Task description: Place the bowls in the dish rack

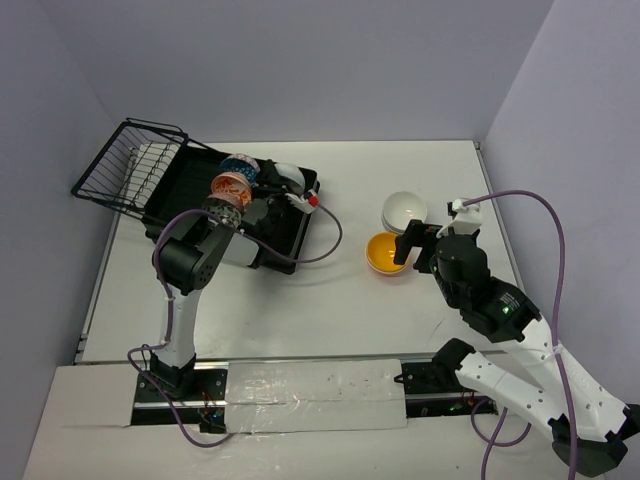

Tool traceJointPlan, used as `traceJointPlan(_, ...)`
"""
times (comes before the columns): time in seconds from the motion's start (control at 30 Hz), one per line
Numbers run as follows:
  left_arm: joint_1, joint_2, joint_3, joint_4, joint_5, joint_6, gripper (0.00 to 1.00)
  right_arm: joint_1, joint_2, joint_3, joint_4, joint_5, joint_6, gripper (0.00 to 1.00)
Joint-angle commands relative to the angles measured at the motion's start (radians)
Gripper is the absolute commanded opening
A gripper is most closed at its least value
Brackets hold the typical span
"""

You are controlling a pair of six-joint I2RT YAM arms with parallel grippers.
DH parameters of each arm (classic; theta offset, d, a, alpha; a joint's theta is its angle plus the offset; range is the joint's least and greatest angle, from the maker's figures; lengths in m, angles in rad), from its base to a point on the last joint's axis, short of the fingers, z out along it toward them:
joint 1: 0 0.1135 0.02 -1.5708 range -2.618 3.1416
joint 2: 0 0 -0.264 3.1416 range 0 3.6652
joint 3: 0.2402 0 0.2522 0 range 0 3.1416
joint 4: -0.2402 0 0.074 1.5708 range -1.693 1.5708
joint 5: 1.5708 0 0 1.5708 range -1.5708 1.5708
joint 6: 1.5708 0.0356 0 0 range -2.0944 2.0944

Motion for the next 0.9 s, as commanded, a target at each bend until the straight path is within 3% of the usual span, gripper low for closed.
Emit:
traceJointPlan(0.0, -0.021, -0.029, -0.033, 0.076, 0.005, -0.013, 0.52, -0.005, -0.005, -0.001, 0.028, 0.0, -0.008, 1.0)
traceJointPlan(0.3, -0.03, -0.081, -0.061, 0.082, 0.006, -0.046, 0.74, -0.005, -0.015, 0.007, 0.033, 0.001, -0.014, 1.0)
traceJointPlan(0.87, -0.047, -0.233, -0.131, -0.079, -0.014, -0.111, 0.87, -0.005, -0.074, -0.01, 0.033, -0.004, 0.015, 1.0)
